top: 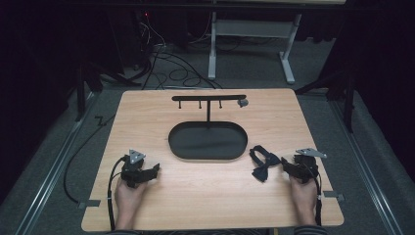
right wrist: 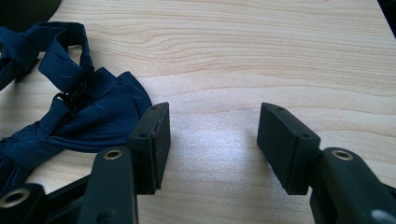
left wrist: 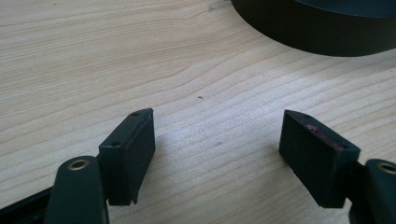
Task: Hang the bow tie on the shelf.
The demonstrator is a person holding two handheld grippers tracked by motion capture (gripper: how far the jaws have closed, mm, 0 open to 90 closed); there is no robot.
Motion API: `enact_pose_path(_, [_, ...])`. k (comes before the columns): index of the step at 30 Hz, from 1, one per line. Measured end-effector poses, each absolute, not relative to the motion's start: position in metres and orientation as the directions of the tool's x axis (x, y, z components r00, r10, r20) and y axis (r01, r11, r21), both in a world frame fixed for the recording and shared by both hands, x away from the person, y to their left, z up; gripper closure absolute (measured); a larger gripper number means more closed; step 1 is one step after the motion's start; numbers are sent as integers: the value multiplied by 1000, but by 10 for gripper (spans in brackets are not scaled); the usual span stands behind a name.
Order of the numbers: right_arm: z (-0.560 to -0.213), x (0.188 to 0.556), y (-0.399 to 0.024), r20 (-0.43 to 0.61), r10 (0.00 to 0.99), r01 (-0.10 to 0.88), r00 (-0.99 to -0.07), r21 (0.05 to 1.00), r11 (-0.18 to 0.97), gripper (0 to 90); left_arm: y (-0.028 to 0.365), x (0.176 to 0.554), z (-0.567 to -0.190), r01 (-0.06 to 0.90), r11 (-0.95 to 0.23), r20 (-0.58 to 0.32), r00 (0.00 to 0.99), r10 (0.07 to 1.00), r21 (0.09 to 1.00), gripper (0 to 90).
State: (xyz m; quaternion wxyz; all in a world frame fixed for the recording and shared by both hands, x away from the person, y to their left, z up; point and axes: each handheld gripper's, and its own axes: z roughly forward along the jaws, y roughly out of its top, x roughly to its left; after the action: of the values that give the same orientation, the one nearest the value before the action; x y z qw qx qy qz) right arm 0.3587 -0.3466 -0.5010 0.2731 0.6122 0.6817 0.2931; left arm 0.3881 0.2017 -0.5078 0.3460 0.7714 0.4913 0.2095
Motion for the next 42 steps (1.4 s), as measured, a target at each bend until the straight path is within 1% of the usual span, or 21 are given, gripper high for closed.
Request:
enact_pose_path(27, [-501, 359, -348, -6, 995, 676, -103, 733, 75, 463, 202, 388, -508, 613, -280, -16, 431, 902, 739, 273])
enact_pose_path(35, [-499, 357, -350, 16, 995, 682, -99, 730, 56, 493, 202, 388, -508, 613, -278, -16, 430, 903, 739, 273])
enact_pose_path(42, [-492, 353, -350, 37, 994, 665, -107, 745, 44, 517, 202, 388, -508, 613, -278, -17, 429, 903, 740, 273])
